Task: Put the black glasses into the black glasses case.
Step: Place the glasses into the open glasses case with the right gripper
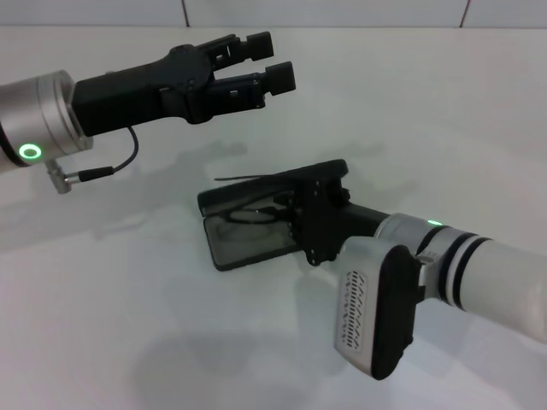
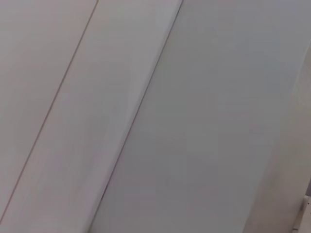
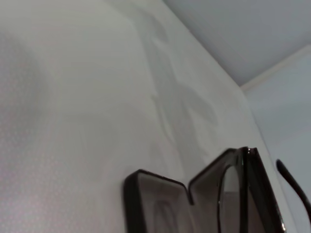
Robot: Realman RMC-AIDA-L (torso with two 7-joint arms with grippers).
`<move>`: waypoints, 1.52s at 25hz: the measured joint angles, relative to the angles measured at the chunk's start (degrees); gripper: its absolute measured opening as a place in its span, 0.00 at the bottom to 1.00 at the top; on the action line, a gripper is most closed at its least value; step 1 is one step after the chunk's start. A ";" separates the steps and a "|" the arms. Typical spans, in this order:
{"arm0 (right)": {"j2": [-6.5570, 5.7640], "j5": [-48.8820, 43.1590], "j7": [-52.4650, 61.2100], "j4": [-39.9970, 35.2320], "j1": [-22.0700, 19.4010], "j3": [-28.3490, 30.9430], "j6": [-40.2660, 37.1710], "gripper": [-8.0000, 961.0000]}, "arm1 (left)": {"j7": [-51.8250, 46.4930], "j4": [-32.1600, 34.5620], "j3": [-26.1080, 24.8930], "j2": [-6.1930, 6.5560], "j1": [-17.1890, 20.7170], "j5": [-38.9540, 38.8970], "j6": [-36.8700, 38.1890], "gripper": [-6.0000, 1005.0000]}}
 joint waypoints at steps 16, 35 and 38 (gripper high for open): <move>-0.26 1.93 -0.23 -0.78 -1.99 -0.53 0.94 0.21 | 0.16 0.00 0.30 0.02 -0.71 0.11 -2.30 0.87; -0.45 1.54 -1.38 -3.60 -4.24 -0.12 -3.88 0.20 | 1.46 0.00 0.37 0.01 -0.04 0.14 -2.88 0.86; -0.55 1.83 -1.17 -4.55 -5.35 1.97 -7.70 0.20 | 1.47 0.00 0.38 0.01 0.54 0.17 -2.88 0.86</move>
